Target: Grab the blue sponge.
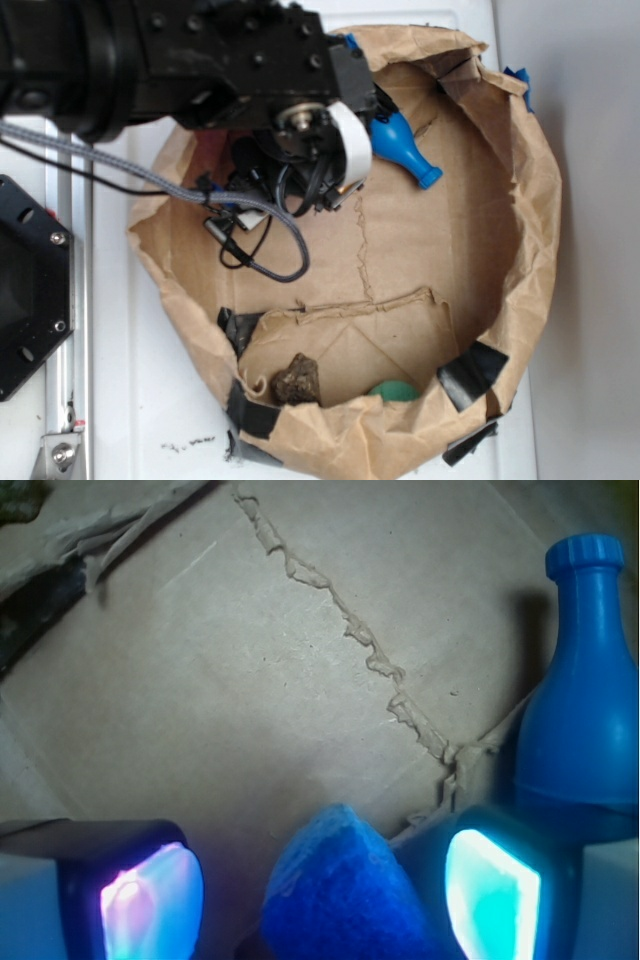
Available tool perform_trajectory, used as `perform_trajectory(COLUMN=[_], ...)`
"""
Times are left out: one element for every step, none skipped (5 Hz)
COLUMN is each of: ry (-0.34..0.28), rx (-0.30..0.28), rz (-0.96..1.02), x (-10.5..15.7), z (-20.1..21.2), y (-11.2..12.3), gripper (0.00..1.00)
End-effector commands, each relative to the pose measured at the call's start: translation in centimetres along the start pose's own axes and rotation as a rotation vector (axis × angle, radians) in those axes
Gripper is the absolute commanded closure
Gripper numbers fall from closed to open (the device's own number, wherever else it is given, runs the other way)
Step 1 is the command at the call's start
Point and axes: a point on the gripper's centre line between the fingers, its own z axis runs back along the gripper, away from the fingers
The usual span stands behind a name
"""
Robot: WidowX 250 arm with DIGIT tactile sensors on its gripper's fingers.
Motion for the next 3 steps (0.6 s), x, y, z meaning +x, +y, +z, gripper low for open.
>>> perform_trajectory(ry=[0.008, 0.027, 0.059], rx=[0.042, 0.042, 0.057], rz=[-0.010, -0.005, 0.004], x=[-1.2, -0.7, 0.0], z=[0.5, -0.2, -1.4], y=[-0.3, 0.0, 0.4], gripper=[0.00, 0.00, 0.00])
